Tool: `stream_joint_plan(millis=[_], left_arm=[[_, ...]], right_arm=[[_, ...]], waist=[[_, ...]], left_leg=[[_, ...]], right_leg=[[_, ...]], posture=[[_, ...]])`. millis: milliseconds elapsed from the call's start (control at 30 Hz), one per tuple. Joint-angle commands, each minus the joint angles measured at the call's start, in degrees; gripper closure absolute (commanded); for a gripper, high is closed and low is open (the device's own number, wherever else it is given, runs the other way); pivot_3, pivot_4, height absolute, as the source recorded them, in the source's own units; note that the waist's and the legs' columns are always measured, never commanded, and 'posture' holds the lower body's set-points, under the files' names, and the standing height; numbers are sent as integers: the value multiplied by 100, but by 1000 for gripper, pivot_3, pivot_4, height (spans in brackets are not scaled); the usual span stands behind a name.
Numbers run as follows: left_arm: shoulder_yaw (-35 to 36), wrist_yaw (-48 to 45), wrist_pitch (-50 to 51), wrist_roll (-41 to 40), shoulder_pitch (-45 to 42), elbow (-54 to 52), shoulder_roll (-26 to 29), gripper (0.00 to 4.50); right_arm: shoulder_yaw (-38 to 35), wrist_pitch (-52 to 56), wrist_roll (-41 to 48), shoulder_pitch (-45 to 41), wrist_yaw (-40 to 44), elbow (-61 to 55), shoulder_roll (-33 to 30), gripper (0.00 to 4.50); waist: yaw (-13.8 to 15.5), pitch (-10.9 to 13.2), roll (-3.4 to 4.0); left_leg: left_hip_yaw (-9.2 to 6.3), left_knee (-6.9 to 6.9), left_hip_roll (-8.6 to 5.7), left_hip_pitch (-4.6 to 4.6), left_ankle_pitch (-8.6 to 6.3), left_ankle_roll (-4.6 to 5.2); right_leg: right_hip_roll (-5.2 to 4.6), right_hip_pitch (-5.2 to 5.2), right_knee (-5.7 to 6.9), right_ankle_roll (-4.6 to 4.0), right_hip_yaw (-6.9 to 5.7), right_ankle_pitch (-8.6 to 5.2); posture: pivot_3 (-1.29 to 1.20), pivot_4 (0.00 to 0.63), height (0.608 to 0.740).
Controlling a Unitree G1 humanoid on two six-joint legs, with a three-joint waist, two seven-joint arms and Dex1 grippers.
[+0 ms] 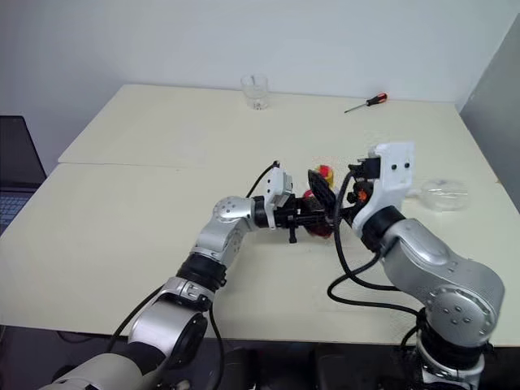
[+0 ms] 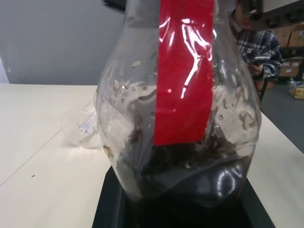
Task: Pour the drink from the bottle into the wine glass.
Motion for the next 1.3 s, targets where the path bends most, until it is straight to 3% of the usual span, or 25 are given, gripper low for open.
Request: stream_joint_plan(millis=[33,300,633,867,1300], left_arm=[[44,12,-91,-96,-104,-211,-44,3706],[76,37,-99,-84,-117,-179,-14,3707],[83,81,-71,-82,-75,-239,14,3708],[53,101,-42,-103,-41,-316,-1,3708],[52,105,-57,-99,-70,-284,-33,3708]], right_arm=[[-276,-241,312,225,42,-194,-305,0],[-413,-655,891,738,500,-173,-1181,0],[454,-1218,1809,-95,174,11,-1451,0],[1128,-1370,1138,-528,-60,312,-1150,0],[1510,-1411,465,-930,-53,656,-767,0]], waist=[[1,0,0],[-3,0,-1],[-13,1,-1],[1,1,-2],[4,1,-2]], left_leg=[[0,0,0,0,0,0],[-1,1,-1,0,0,0],[-2,1,0,2,0,0],[-1,2,-1,0,0,0],[2,2,1,0,0,0]], right_leg=[[0,1,1,0,0,0],[1,4,0,0,2,0],[3,4,0,1,6,0],[1,4,-1,1,5,0],[2,3,1,0,2,0]], posture=[[0,150,740],[0,150,740],[0,150,740],[0,150,740],[0,150,740]])
